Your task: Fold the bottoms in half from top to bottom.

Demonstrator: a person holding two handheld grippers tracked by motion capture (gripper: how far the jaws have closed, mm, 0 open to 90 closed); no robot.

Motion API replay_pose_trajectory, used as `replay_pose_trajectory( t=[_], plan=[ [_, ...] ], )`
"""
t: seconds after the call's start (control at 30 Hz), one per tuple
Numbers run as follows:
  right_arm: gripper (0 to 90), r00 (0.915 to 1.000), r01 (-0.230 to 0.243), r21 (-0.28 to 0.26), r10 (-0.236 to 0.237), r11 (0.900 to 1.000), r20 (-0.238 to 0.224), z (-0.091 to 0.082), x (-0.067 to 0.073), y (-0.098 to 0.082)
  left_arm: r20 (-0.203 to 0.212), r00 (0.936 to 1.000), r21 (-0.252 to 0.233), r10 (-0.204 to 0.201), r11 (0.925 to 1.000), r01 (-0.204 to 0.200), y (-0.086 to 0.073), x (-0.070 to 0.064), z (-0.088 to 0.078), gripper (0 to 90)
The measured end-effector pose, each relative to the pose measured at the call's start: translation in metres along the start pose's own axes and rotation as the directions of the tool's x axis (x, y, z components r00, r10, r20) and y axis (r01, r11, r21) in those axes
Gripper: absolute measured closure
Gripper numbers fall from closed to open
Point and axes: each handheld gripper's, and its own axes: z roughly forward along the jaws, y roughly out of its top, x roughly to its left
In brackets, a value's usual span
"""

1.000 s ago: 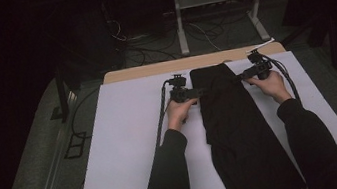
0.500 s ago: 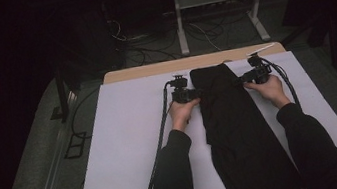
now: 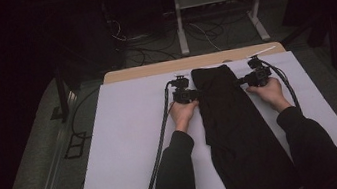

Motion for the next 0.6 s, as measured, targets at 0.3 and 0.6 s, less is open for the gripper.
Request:
replay_pose_trajectory(
  t=[0.3,0.6],
  plan=[
    [84.6,0.9977,0.004,-0.101,-0.010,0.995,-0.067,-0.021,0.004,-0.016,0.040,0.9991,-0.056,0.012,0.9984,-0.009,-0.007,-0.004,-0.006,85.9],
    [84.6,0.9957,0.023,-0.141,-0.035,0.990,-0.086,-0.035,0.014,-0.027,0.054,0.9975,-0.078,0.045,0.9961,-0.040,-0.014,-0.013,-0.014,86.0]
  ],
)
